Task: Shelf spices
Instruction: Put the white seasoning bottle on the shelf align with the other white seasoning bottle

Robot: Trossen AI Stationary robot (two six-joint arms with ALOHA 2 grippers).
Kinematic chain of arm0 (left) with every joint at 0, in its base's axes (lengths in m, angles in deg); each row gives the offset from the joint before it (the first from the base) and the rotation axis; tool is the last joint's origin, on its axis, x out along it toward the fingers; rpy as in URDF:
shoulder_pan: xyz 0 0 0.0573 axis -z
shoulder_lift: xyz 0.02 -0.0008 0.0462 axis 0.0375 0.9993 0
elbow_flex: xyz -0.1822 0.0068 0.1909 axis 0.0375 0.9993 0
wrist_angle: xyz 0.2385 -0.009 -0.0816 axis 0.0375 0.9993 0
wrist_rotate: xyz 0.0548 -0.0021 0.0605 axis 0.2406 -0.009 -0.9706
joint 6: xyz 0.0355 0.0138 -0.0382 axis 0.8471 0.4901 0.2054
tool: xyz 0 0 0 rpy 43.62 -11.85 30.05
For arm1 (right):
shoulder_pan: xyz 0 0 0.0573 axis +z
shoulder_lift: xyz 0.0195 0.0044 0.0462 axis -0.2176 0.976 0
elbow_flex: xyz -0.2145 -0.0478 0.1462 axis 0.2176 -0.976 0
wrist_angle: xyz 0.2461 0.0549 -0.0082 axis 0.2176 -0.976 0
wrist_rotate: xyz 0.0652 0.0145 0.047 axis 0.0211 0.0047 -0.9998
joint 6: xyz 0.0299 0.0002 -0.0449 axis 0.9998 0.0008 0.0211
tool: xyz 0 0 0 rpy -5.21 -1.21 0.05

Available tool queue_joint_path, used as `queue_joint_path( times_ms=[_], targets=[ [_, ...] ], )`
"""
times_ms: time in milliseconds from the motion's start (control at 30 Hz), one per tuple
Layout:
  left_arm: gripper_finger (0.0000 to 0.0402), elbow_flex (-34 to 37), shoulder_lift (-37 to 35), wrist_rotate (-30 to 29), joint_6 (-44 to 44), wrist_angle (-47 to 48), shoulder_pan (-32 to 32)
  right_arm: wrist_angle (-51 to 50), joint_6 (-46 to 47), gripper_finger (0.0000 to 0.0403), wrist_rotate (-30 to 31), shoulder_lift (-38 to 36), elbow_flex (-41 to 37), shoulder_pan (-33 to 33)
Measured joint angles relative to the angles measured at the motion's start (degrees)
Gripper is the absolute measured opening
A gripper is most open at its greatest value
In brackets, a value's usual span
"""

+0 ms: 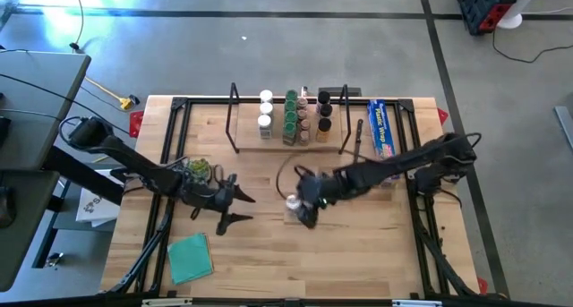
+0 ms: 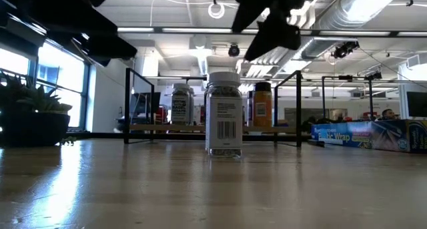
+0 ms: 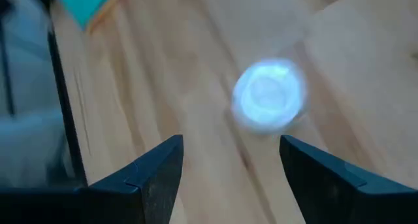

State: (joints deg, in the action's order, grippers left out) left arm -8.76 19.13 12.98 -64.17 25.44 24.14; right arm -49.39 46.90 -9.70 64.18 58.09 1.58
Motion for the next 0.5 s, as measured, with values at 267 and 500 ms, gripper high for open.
queue_joint_path(
  times_ms=[267, 500],
  targets=[
    [0.0219, -1.17, 16.47, 15.47, -0.24, -14.91, -7.23, 5.64, 2.41, 0.0233, 5.99, 4.81, -5.81, 10.17],
    [0.0188, -8.37, 29.48, 19.68, -0.19, -16.58, -8.43, 15.28, 3.74, 0.0177, 16.28, 8.29, -10.71, 9.29]
  ],
)
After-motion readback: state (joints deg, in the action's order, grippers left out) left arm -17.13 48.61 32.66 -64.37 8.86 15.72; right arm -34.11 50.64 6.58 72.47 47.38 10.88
